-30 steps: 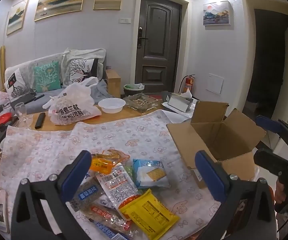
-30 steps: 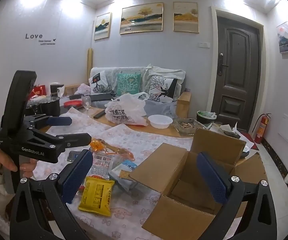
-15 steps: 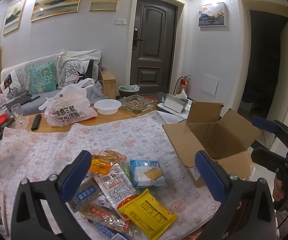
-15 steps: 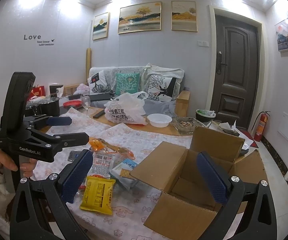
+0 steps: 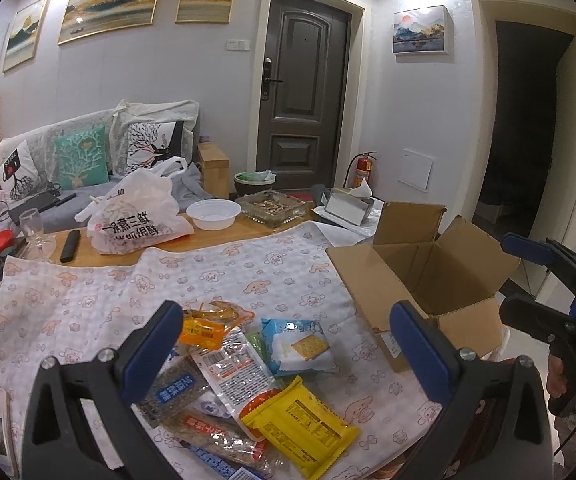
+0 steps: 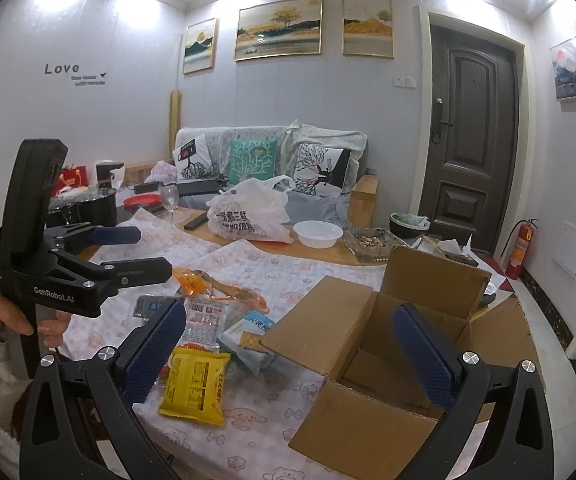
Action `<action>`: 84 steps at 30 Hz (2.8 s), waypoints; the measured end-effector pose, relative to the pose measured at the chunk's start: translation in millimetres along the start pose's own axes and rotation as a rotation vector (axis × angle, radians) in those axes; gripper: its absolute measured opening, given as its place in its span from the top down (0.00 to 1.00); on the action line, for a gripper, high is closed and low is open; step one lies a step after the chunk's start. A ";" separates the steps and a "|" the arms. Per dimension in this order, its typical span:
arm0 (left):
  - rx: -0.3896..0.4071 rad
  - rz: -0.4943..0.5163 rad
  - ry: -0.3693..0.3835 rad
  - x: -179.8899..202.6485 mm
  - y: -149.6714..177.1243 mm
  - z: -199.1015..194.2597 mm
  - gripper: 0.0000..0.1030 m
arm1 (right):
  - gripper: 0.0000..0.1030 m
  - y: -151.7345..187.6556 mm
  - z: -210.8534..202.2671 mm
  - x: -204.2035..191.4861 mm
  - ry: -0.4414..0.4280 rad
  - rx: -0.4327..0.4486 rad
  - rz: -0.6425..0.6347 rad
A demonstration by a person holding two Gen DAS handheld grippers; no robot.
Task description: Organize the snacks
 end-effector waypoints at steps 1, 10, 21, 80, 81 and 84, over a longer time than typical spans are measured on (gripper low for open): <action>0.001 0.000 0.003 -1.0 0.8 -0.3 0.01 | 0.00 -0.3 0.5 0.2 -0.001 -0.001 0.000; 0.007 0.013 0.026 -4.3 3.4 0.9 0.01 | 0.00 0.3 3.1 -2.2 0.004 -0.009 -0.003; 0.018 0.034 0.081 -19.0 6.1 -8.9 0.01 | 0.00 -5.4 10.5 -14.7 0.010 0.031 0.026; -0.278 -0.078 0.195 -134.5 49.1 126.3 0.46 | 0.42 47.6 200.2 -87.7 -0.166 -0.325 0.086; -0.267 -0.082 0.199 -136.6 48.6 120.3 0.47 | 0.42 46.7 199.8 -87.5 -0.168 -0.323 0.089; -0.250 -0.085 0.204 -142.3 50.2 105.8 0.48 | 0.42 41.2 197.7 -87.4 -0.183 -0.316 0.097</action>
Point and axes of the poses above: each gripper's, at about its wrist camera, not at the fingertips, and z roughly the way its jaws point, x to its right, y to its underside, the point moved 2 cm from there along z, roughly the way its jaws point, and after that the axes turned 4 degrees about x, right-handed, at the moved point
